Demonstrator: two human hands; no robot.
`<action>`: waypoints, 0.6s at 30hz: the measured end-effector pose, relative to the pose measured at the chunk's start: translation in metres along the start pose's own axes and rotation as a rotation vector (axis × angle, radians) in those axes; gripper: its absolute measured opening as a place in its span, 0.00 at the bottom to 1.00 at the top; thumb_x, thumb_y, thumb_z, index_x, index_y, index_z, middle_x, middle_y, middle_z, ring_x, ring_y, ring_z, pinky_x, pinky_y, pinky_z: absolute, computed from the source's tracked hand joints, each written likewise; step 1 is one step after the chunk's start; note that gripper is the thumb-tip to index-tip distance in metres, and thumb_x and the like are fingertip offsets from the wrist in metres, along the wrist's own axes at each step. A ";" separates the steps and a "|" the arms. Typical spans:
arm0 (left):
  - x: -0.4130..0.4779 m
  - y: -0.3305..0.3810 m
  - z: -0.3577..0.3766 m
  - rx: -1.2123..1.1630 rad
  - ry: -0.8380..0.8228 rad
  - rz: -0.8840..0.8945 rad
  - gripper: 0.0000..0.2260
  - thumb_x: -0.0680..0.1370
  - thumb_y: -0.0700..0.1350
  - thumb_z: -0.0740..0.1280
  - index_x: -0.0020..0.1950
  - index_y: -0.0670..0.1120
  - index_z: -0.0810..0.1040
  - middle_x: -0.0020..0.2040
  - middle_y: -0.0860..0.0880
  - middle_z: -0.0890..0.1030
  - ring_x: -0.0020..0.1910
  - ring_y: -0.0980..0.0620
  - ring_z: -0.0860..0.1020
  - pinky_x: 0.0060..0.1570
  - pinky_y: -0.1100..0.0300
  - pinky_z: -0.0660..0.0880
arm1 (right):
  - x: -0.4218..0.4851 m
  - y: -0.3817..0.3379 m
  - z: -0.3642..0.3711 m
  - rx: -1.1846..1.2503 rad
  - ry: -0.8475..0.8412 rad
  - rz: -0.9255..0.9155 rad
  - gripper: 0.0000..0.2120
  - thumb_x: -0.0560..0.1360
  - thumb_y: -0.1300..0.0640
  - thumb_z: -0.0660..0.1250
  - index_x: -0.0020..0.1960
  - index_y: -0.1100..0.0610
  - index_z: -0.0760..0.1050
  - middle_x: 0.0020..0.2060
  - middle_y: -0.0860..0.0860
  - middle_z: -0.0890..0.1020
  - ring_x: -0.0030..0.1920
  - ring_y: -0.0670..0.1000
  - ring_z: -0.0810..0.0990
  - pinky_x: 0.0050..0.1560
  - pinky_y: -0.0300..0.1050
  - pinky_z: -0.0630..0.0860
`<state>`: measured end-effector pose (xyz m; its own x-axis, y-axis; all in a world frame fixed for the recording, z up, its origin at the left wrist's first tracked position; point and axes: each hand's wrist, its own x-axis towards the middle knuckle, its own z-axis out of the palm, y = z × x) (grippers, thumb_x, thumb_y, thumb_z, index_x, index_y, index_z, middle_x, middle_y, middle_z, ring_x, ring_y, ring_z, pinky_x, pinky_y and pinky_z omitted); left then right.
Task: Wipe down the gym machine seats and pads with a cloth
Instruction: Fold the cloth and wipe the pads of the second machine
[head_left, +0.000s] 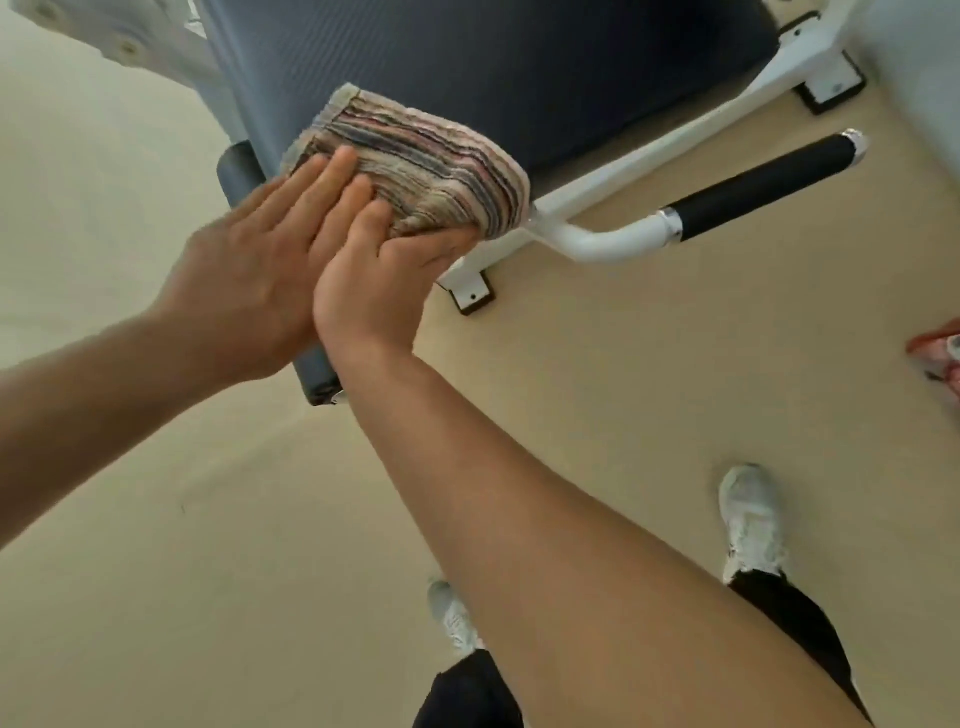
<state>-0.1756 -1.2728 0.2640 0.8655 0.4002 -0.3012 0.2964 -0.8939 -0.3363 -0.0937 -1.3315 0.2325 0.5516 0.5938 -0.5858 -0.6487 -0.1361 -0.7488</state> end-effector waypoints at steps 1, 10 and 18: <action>0.000 -0.007 0.002 -0.008 -0.010 0.042 0.28 0.84 0.49 0.52 0.81 0.37 0.52 0.80 0.35 0.55 0.81 0.38 0.53 0.77 0.40 0.57 | 0.002 0.004 0.003 0.030 0.015 -0.002 0.40 0.83 0.50 0.57 0.80 0.55 0.30 0.81 0.50 0.47 0.79 0.52 0.55 0.75 0.41 0.57; 0.084 -0.010 0.007 -0.323 0.154 0.084 0.28 0.83 0.58 0.43 0.81 0.48 0.60 0.81 0.47 0.61 0.80 0.49 0.58 0.78 0.47 0.58 | 0.073 0.012 -0.007 0.283 0.228 -0.161 0.37 0.82 0.47 0.57 0.82 0.56 0.39 0.81 0.55 0.51 0.78 0.57 0.60 0.76 0.56 0.63; -0.015 0.001 0.108 -0.492 0.722 -0.073 0.24 0.84 0.45 0.53 0.77 0.33 0.62 0.78 0.34 0.63 0.79 0.37 0.60 0.74 0.38 0.62 | 0.007 0.122 0.017 -0.272 0.145 -0.755 0.35 0.84 0.44 0.48 0.81 0.62 0.40 0.81 0.57 0.48 0.81 0.49 0.50 0.80 0.44 0.50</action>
<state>-0.2316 -1.2581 0.1713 0.8324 0.3827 0.4008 0.3569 -0.9235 0.1405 -0.1778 -1.3300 0.1423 0.8635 0.4968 0.0868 0.0652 0.0608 -0.9960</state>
